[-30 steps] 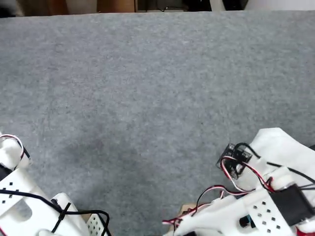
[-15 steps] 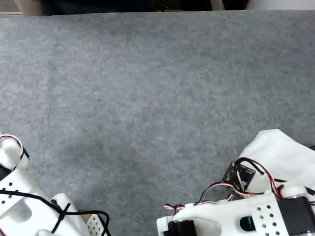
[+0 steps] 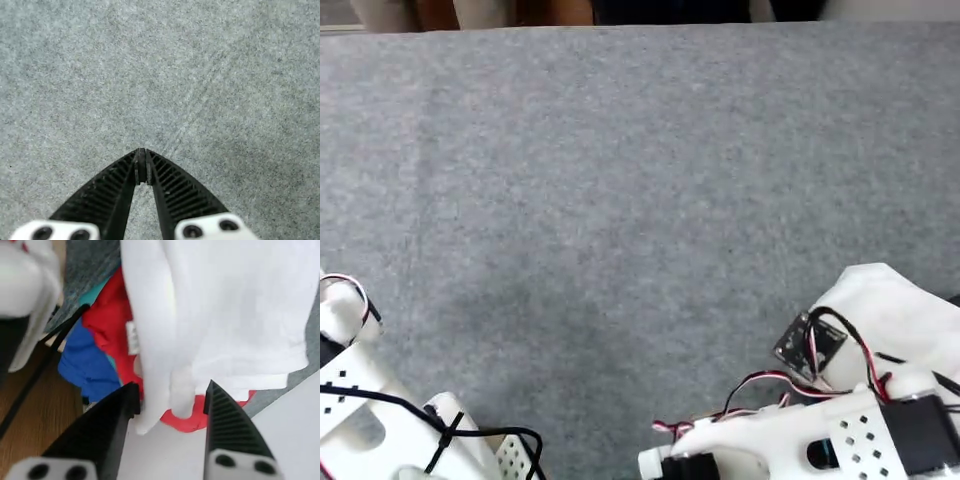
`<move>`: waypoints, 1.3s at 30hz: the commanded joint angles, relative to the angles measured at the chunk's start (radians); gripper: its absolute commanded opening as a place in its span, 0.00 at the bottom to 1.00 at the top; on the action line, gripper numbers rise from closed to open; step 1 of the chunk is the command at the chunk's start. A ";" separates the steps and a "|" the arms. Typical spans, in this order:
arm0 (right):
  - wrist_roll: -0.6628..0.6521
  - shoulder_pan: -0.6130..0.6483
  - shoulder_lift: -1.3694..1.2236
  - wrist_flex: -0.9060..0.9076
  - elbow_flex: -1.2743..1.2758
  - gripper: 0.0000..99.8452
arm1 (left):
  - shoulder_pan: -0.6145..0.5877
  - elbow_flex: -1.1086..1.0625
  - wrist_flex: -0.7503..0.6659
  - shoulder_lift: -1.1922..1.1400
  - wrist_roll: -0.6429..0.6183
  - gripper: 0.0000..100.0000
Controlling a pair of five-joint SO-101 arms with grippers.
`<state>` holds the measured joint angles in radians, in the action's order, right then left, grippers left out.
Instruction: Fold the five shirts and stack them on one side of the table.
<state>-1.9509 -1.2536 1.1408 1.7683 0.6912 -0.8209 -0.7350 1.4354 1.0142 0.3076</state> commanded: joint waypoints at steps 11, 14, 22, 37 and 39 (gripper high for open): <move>0.661 0.687 0.024 0.018 -0.352 0.22 | 0.009 0.015 -0.012 0.010 0.006 0.02; 0.778 0.812 0.024 0.018 -0.392 0.22 | 0.009 0.015 -0.012 0.012 0.006 0.02; 1.051 1.049 0.016 0.018 -0.349 0.22 | 0.009 0.015 -0.012 0.013 0.006 0.02; 1.511 1.656 0.022 -0.140 -0.053 0.00 | 0.107 0.006 0.041 0.024 -0.055 0.02; 1.514 1.655 0.022 -0.189 -0.016 0.02 | 0.164 -0.003 0.052 0.056 -0.080 0.02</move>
<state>-0.4534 0.3821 1.1423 1.6487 0.6467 -0.7242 -0.7442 1.4707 1.0326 0.2585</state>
